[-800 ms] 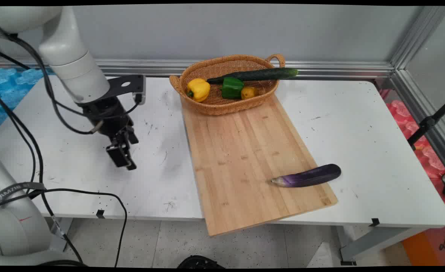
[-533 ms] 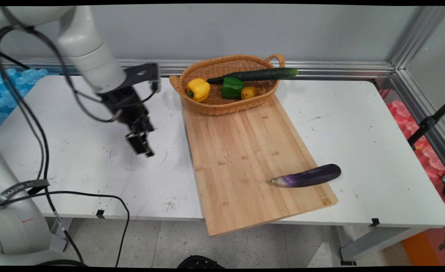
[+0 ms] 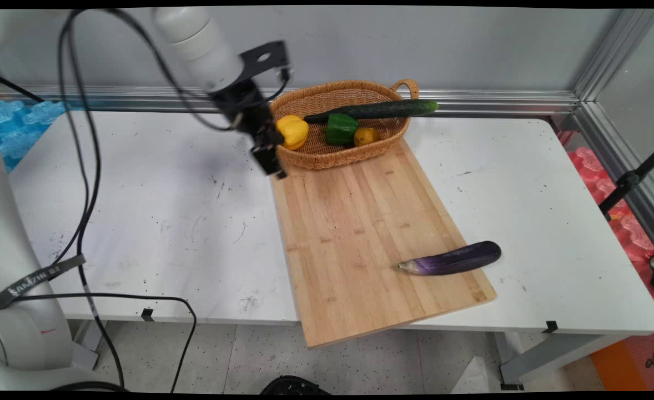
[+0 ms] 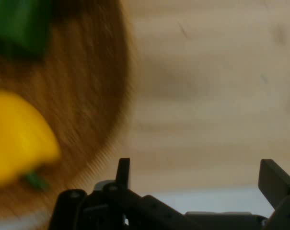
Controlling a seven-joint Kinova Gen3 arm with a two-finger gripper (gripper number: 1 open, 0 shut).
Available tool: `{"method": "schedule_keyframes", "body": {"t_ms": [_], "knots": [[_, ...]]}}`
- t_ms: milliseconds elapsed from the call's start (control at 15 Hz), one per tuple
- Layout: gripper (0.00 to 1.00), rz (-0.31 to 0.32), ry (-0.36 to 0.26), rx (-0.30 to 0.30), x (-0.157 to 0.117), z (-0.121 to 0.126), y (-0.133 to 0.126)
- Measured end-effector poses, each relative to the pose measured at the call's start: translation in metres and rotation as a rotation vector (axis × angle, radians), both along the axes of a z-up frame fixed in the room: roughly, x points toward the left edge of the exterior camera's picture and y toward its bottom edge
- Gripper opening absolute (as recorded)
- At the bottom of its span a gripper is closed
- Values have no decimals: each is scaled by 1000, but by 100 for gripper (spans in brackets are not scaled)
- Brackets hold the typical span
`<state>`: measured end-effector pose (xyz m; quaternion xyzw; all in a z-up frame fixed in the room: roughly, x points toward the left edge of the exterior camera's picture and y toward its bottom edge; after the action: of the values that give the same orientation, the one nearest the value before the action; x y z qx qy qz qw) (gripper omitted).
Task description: Pick up the cucumber from the vegetable basket
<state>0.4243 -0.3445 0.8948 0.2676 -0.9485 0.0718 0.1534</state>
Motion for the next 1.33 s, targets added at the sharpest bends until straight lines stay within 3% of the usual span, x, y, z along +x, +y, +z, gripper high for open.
{"method": "schedule_keyframes", "body": {"t_ms": [467, 667, 1333], "knots": [[100, -73, 61, -188, -31, 15, -96], [100, -112, 84, -242, -39, 14, -136], [100, -220, 125, -271, -41, -19, -204]]}}
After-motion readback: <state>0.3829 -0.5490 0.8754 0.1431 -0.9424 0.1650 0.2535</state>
